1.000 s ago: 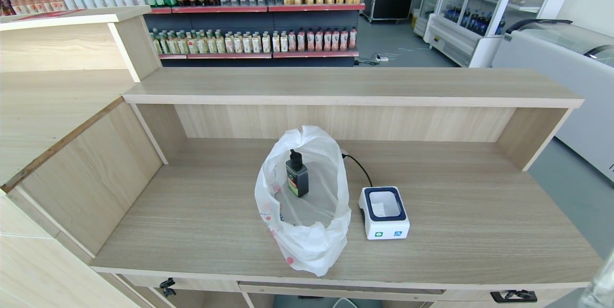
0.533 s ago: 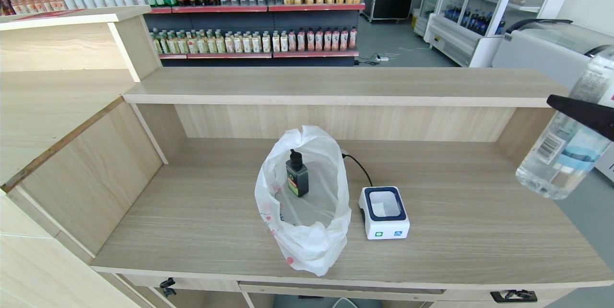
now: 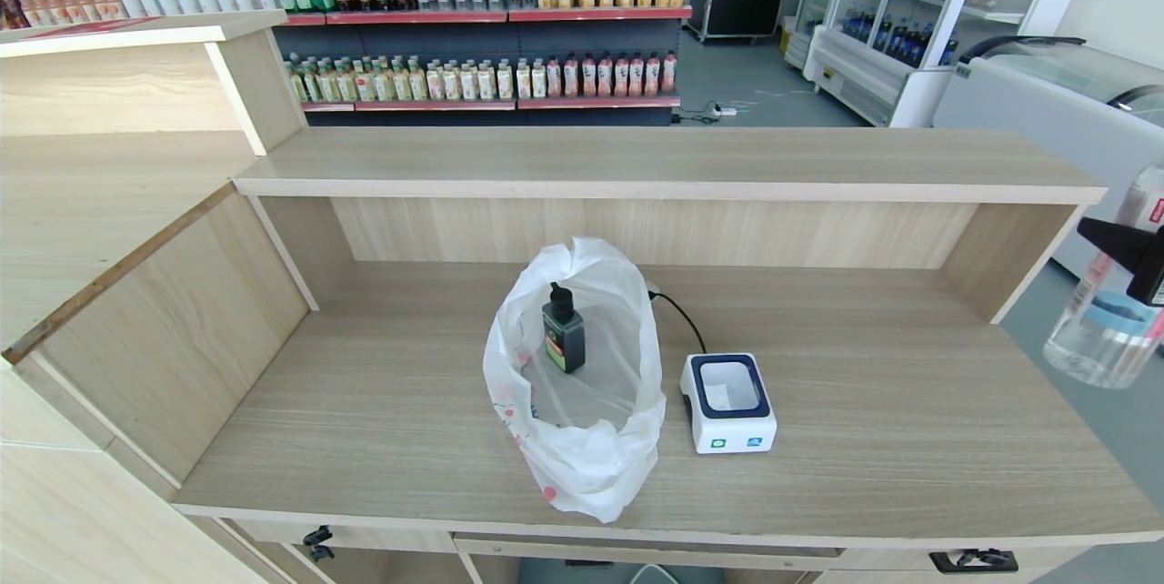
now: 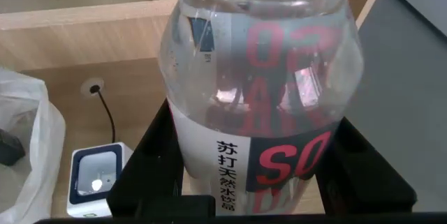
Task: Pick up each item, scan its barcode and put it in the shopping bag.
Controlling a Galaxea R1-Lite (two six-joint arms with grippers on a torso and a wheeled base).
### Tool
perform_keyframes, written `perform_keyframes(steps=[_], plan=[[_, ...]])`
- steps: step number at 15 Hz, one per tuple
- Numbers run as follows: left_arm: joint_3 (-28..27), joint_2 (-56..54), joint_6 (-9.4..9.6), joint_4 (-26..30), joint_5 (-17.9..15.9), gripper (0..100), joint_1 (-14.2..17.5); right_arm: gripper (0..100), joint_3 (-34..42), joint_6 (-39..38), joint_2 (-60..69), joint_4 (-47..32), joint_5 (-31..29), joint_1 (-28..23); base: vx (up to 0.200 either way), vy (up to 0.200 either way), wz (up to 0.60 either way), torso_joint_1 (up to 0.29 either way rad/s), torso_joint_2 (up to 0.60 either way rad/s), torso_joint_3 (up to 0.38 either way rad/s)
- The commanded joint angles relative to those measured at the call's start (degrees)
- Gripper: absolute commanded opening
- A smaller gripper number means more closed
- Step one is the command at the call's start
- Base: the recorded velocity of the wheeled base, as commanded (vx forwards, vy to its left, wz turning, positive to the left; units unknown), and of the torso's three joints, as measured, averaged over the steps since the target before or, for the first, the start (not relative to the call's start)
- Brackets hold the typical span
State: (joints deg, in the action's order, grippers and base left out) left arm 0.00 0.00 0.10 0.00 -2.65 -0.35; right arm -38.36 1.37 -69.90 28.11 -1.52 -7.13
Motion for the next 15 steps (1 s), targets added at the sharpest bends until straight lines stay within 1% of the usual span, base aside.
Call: perform_keyframes(steps=[1,2,4,6,7,8,10,11,12,13,14,15], plan=[[0.00,0.09,-0.01,0.00,0.01,100,0.00,0,-0.31,0.30,-2.08,0.10,-0.06,-0.60,0.000,0.000,0.00,0.000,0.00,0.000],[0.00,0.09,-0.01,0.00,0.01,100,0.00,0,-0.48,0.48,-2.35,0.28,-0.06,-0.51,0.000,0.000,0.00,0.000,0.00,0.000],[0.00,0.09,0.08,0.00,0.01,100,0.00,0,-0.48,2.68,-3.58,0.37,0.03,0.10,0.000,0.000,0.60,0.005,0.00,0.002],[0.00,0.09,-0.01,0.00,0.01,100,0.00,0,-0.48,4.70,-5.42,1.07,0.12,2.03,0.000,0.000,0.60,-0.002,0.00,0.005],[0.00,0.09,-0.01,0.00,0.01,100,0.00,0,-0.13,7.95,-8.23,3.79,0.12,3.44,0.000,0.000,0.00,0.000,0.00,0.000],[0.00,0.09,-0.01,0.00,0.01,100,0.00,0,-0.13,9.80,-9.82,5.46,0.12,4.14,0.000,0.000,0.00,0.000,0.00,0.000],[0.00,0.09,-0.01,0.00,0.01,100,0.00,0,-0.04,12.43,-15.00,12.23,0.21,6.60,0.000,0.000,0.00,0.000,0.00,0.000],[0.00,0.09,-0.01,0.00,0.01,100,0.00,0,-0.48,14.02,-20.36,20.76,1.08,8.01,0.000,0.000,0.00,0.000,0.00,0.000],[0.00,0.09,-0.01,0.00,0.01,100,0.00,0,-0.40,16.21,-23.35,26.38,3.28,8.27,0.000,0.000,0.00,0.000,0.00,0.000],[0.00,0.09,-0.01,0.00,0.01,100,0.00,0,-0.04,19.20,-26.08,31.74,7.94,8.36,0.000,0.000,0.00,0.000,0.00,0.000],[0.00,0.09,-0.01,0.00,0.01,100,0.00,0,-0.04,20.96,-27.92,34.82,14.00,8.45,0.000,0.000,0.00,0.000,0.00,0.000],[0.00,0.09,-0.01,0.00,0.01,100,0.00,0,-0.22,21.66,-28.89,36.14,19.01,8.63,0.000,0.000,0.00,0.000,0.00,0.000]])
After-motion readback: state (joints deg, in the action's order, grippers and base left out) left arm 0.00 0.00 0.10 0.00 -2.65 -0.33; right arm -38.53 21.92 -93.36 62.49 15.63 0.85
